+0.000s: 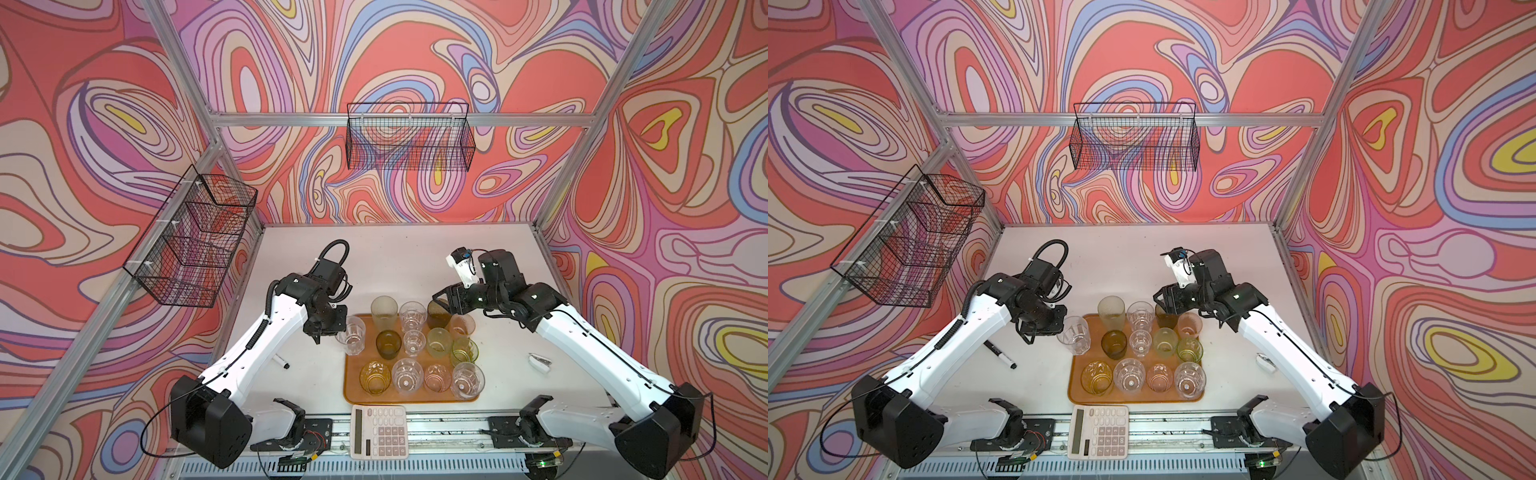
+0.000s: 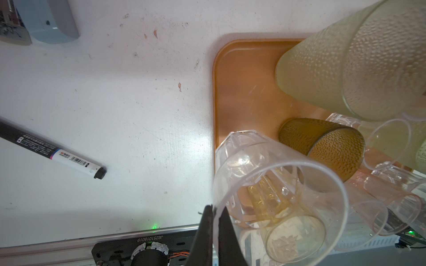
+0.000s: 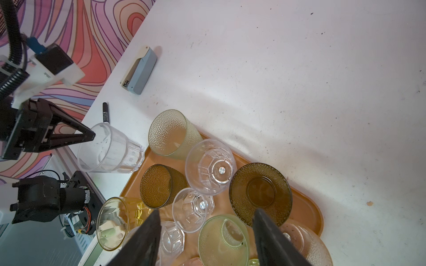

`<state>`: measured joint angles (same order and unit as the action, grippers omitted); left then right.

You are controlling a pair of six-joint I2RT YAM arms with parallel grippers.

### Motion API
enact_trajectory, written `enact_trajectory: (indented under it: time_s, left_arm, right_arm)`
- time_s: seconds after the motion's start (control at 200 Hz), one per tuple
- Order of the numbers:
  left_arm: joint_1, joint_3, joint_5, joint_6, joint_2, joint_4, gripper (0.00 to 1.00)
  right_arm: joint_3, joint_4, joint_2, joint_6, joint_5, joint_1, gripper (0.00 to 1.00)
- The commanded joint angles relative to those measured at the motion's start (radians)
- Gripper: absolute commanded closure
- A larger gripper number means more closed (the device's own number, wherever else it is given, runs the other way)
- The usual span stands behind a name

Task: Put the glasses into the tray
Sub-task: 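Lower the clear tumbler onto the tray's near corner with the left gripper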

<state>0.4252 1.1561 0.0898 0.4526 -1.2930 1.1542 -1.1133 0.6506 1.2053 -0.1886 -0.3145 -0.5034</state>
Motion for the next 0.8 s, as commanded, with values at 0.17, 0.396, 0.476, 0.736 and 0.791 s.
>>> enact_trajectory:
  time_s: [0.17,0.396,0.476,0.736,0.791]
  left_arm:
    - [0.034,-0.042,0.001,0.058,0.023,-0.045,1.00]
    - [0.066,-0.082,0.007,0.083,0.012,-0.093,1.00]
    - [0.072,-0.096,0.007,0.090,0.011,-0.109,1.00]
    - [0.078,-0.122,0.011,0.088,-0.015,-0.139,1.00]
    - [0.080,-0.127,0.008,0.088,-0.015,-0.145,1.00]
  right_arm:
    - [0.007,-0.005,-0.012,-0.005,0.006,0.004,0.34]
    - [0.011,-0.006,-0.012,-0.006,0.004,0.004,0.34]
    - [0.010,-0.006,-0.012,-0.006,0.003,0.004,0.34]
    - [0.012,-0.008,-0.010,-0.006,0.003,0.003,0.34]
    - [0.012,-0.007,-0.011,-0.006,0.003,0.005,0.34]
